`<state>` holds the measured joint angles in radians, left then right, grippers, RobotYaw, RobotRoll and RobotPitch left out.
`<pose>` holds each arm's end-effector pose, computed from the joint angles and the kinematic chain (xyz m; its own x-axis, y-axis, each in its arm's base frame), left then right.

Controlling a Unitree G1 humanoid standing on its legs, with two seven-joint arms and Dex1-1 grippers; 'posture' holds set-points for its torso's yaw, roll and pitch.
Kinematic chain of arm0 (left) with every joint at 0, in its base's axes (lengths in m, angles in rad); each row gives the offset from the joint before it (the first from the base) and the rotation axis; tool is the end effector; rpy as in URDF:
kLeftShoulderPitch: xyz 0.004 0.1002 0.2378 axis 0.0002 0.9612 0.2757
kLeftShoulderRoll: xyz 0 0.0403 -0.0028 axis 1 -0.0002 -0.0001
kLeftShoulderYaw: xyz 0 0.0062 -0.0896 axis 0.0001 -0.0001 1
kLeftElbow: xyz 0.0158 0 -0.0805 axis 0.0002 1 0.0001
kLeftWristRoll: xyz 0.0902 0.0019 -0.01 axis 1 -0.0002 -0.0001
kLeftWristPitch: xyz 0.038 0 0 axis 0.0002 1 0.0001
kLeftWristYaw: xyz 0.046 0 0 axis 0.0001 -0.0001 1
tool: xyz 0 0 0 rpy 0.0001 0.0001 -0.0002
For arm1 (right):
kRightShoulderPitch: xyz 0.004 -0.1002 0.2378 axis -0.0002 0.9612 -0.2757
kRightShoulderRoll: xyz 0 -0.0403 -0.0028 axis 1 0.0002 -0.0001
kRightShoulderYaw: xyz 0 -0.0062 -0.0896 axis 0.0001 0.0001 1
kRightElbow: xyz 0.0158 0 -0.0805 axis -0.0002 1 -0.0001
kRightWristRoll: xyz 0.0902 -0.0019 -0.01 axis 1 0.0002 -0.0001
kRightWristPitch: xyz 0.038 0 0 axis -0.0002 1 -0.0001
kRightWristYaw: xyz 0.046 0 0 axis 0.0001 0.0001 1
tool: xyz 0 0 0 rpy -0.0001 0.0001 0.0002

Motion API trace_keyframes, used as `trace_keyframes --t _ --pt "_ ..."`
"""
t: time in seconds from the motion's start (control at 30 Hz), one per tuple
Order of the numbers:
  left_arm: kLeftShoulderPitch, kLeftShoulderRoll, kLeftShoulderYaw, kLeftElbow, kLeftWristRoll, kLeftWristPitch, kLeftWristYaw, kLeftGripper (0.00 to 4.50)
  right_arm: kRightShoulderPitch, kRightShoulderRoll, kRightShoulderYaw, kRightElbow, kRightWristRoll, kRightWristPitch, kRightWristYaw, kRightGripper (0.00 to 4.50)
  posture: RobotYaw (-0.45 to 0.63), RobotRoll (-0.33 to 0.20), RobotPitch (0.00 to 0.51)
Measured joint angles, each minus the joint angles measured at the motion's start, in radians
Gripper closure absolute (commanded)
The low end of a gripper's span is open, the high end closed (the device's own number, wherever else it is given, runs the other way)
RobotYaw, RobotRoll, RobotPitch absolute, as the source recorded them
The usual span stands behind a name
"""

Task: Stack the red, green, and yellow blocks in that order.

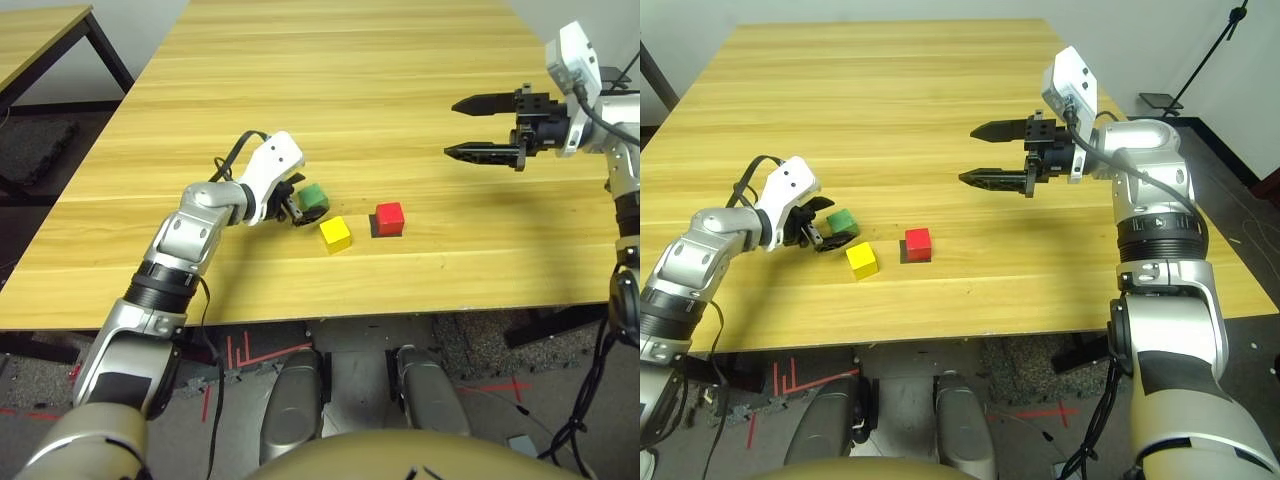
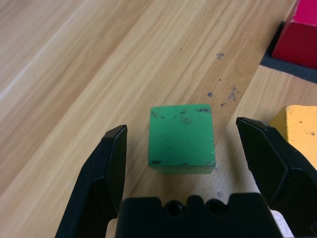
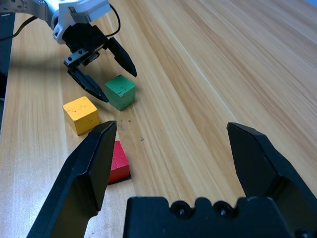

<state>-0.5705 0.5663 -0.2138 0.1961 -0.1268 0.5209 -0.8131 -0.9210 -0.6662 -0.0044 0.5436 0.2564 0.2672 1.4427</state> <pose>0.2812 0.2036 0.1458 0.6221 -0.6131 -0.4870 0.7627 0.6150 0.2000 0.3104 -0.2540 0.2387 0.3341 0.9128 -0.2348 -0.9329 0.2847 -0.2205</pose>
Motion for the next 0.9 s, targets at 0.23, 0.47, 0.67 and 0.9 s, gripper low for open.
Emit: trace_keyframes --t 0.23,0.47,0.67,0.9 --pt "-0.012 -0.064 -0.002 0.142 0.023 -0.056 0.0 0.92 0.005 -0.001 0.0 -0.001 0.001 0.0 -0.004 0.0 0.11 -0.1 0.075" --pt "-0.079 -0.089 0.002 0.157 0.013 -0.045 -0.045 2.4 0.069 -0.02 -0.001 -0.042 0.002 0.012 0.005 0.0 0.1 -0.098 0.075" --pt "-0.203 -0.067 -0.007 0.078 -0.009 0.014 -0.161 2.4 0.19 -0.058 0.002 -0.162 0.035 0.068 0.049 0.0 0.09 -0.084 0.073" --pt "-0.288 -0.127 -0.102 -0.016 -0.044 0.095 -0.312 2.4 0.279 -0.082 0.027 -0.279 0.051 0.101 0.087 0.0 0.06 -0.07 0.072"
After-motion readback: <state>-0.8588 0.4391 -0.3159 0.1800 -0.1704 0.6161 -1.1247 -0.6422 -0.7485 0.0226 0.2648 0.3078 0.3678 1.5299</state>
